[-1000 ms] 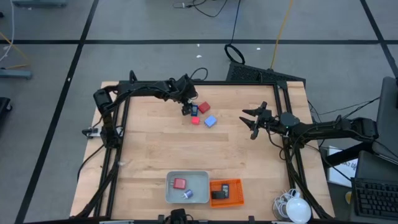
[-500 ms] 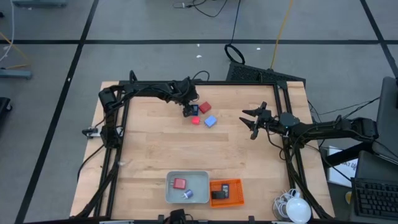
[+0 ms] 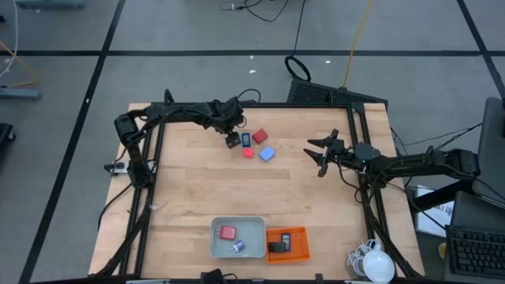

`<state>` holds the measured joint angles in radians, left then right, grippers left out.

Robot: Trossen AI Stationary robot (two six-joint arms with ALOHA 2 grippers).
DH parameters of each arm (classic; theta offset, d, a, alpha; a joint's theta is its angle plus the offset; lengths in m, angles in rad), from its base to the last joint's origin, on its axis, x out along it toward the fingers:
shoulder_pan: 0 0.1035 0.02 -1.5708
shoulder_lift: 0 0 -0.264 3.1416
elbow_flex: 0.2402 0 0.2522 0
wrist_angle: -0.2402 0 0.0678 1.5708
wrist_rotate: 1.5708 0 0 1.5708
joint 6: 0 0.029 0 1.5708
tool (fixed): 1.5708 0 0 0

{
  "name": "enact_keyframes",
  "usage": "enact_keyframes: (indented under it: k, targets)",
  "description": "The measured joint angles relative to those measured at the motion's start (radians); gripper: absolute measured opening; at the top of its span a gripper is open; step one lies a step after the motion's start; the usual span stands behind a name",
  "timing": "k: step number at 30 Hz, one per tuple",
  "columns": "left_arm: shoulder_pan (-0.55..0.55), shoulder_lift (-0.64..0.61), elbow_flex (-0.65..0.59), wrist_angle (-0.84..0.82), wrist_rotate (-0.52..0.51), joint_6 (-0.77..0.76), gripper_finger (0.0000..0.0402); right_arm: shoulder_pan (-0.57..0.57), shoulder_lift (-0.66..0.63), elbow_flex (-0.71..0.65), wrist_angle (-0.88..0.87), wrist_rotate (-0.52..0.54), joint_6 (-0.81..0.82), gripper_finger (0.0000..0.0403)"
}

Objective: Pick & Place Office items
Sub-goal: Put the white green charger adapter into the gray bin

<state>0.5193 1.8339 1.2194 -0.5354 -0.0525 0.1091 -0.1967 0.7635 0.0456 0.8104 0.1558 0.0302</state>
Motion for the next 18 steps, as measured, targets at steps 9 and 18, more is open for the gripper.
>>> enact_keyframes:
  k: [9, 18]
  targets:
    - [0.0, 0.027, 0.001, 0.003, 0.079, 0.012, 0.0285, 0.0, 0.0, 0.0, 0.0, 0.0, 0.0, 0.0171]
    - [0.003, 0.087, 0.001, 0.015, 0.064, 0.017, 0.0285, 0.0, 0.0, 0.0, 0.0, 0.0, 0.0, 0.0171]
